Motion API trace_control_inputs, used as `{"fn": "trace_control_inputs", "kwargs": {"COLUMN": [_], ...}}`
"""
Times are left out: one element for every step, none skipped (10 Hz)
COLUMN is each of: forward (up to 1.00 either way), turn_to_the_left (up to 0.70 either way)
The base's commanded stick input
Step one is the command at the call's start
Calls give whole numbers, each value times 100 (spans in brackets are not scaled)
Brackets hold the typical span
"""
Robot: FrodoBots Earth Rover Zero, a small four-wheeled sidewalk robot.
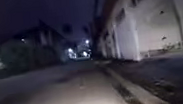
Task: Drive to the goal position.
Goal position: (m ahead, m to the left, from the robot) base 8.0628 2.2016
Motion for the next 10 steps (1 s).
{"fn": "trace_control_inputs", "kwargs": {"forward": [70, 70, 70, 70, 70, 70, 70, 70, 70, 70], "turn_to_the_left": [0, 0, 0, 0, 0, 0, 0, 0, 0, 0]}}
